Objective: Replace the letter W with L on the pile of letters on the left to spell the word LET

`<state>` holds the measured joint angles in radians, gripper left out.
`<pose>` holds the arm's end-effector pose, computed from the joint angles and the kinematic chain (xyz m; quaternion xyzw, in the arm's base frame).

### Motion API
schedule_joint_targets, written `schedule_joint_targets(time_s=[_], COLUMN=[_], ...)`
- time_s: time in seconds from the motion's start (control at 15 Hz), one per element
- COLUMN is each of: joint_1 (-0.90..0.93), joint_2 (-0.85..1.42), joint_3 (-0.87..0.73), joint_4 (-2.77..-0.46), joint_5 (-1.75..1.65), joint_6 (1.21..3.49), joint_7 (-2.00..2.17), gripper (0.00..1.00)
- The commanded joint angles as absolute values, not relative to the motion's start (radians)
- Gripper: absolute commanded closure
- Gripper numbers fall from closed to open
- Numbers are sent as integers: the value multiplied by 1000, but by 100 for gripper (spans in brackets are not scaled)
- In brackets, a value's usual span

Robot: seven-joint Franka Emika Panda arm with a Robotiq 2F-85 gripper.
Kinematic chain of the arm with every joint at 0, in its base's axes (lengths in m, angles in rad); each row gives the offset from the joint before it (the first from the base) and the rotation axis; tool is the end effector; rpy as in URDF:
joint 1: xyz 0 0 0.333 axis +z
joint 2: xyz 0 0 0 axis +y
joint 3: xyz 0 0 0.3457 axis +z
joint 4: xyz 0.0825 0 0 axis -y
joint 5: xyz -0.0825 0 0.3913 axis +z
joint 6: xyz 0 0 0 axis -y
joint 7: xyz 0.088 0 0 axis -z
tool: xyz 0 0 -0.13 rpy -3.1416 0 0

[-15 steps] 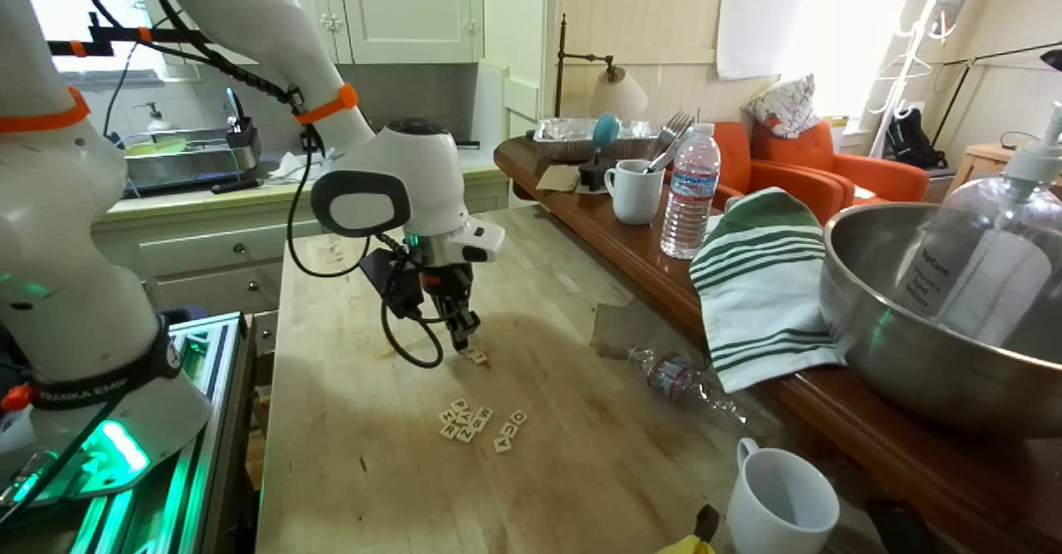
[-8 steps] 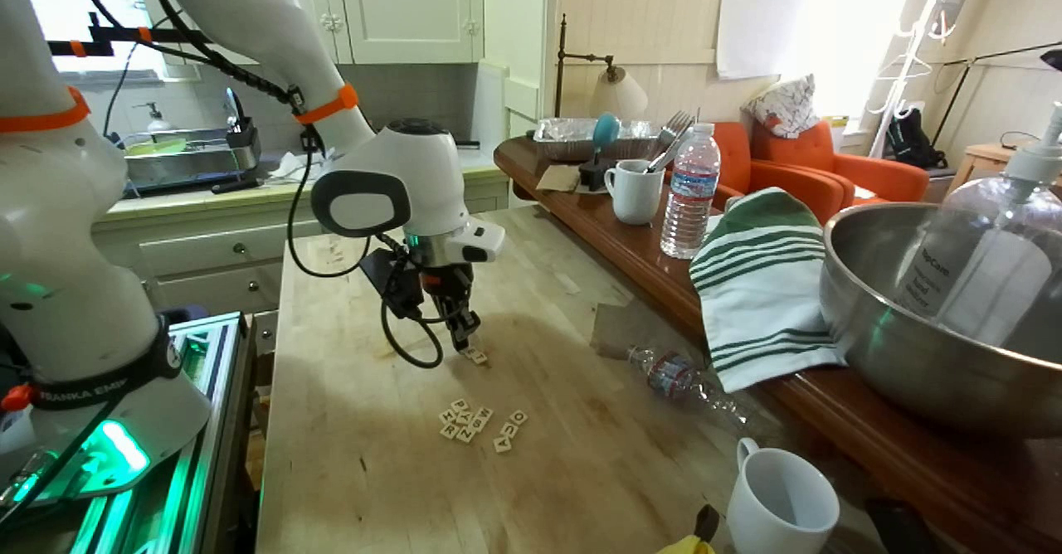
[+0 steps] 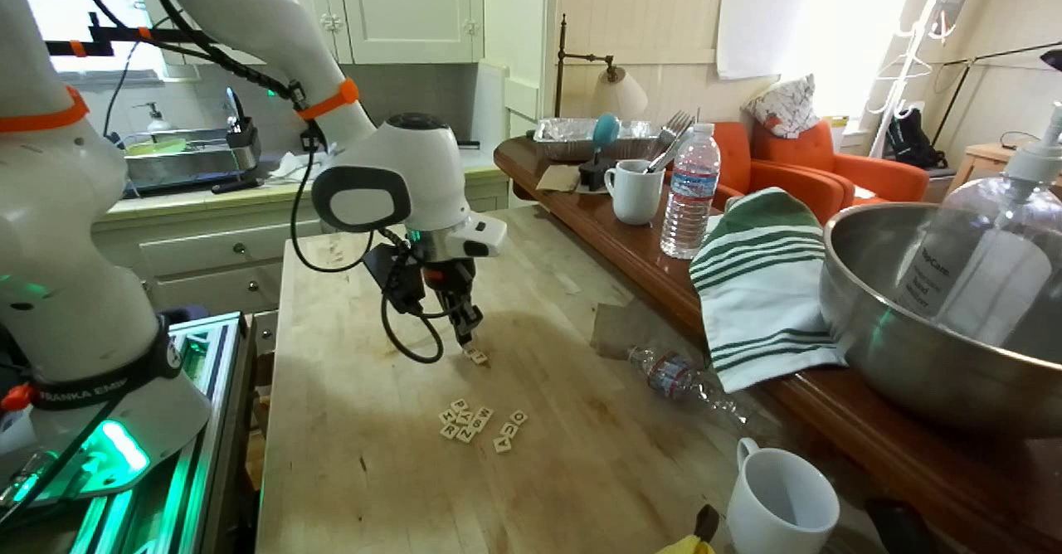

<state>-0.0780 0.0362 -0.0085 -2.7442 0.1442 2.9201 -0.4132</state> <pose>0.4128 -0.0441 0.2219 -0.9929 -0.0937 -0.0725 0.0027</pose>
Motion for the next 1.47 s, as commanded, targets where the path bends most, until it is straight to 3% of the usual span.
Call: schedule_joint_targets(time_s=[0.0, 0.4, 0.47, 0.53, 1.2, 1.4], joint_1=[-75, -69, -69, -68, -64, -62], joint_2=[15, -22, -28, -34, -87, -105], joint_3=[-7, -17, -20, -23, -49, -53], joint_4=[-2743, -2751, -2751, -2751, -2750, -2750], joint_5=[171, 157, 152, 144, 88, 57], joint_6=[2906, 2883, 2876, 2868, 2792, 2761], joint_7=[-436, -443, -443, -439, -420, -409], gripper=[100, 100, 74, 73, 2, 0])
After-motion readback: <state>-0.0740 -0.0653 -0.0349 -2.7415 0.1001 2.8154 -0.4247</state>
